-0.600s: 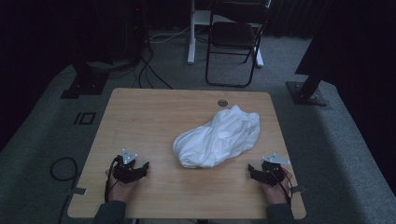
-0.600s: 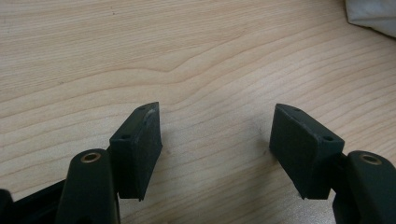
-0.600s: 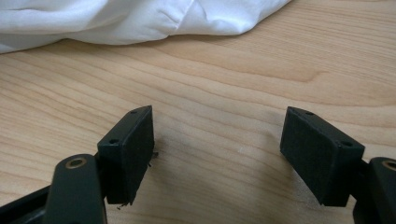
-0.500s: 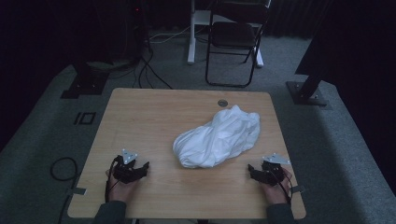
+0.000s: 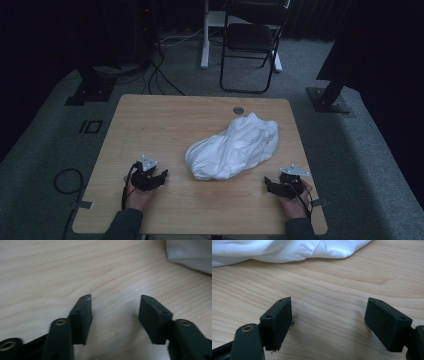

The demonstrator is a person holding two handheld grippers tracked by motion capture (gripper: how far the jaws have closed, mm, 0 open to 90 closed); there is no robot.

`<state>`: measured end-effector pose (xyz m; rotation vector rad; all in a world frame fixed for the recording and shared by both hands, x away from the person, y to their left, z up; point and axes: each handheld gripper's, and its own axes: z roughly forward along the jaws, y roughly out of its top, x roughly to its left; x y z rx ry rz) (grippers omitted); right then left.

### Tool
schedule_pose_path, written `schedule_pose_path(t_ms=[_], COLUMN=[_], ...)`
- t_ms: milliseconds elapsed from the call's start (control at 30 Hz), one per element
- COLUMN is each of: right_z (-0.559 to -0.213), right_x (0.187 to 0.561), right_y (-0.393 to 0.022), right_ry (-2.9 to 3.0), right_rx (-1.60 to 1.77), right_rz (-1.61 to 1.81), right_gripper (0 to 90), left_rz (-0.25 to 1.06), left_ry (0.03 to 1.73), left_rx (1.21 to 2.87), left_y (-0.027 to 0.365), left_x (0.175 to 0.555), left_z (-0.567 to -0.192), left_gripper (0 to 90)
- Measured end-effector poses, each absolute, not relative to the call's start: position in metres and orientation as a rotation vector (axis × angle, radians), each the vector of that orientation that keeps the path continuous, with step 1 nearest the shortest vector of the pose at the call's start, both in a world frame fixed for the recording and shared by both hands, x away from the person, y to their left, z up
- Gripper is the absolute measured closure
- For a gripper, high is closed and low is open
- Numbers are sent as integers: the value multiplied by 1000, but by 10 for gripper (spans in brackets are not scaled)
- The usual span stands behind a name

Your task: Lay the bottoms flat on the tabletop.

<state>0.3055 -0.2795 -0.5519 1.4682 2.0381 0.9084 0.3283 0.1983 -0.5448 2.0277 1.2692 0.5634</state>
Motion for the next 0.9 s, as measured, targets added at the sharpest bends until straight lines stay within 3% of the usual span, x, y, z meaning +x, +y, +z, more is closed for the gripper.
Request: schedule_pose_path(t_ms=[267, 533, 900], right_z=[-552, -550, -548], right_x=[305, 303, 303], right_y=[-278, -271, -262], right_ry=[2026, 2035, 2054], right_rx=[1469, 1462, 1429], right_rz=[915, 939, 958], right_gripper=[283, 369, 371], left_rz=[509, 417, 347], left_ry=[1241, 1208, 1115], left_rx=[2047, 1999, 2011], left_y=[171, 146, 127], left_x=[365, 385, 371], left_z=[-540, -544, -543], left_gripper=[640, 662, 718])
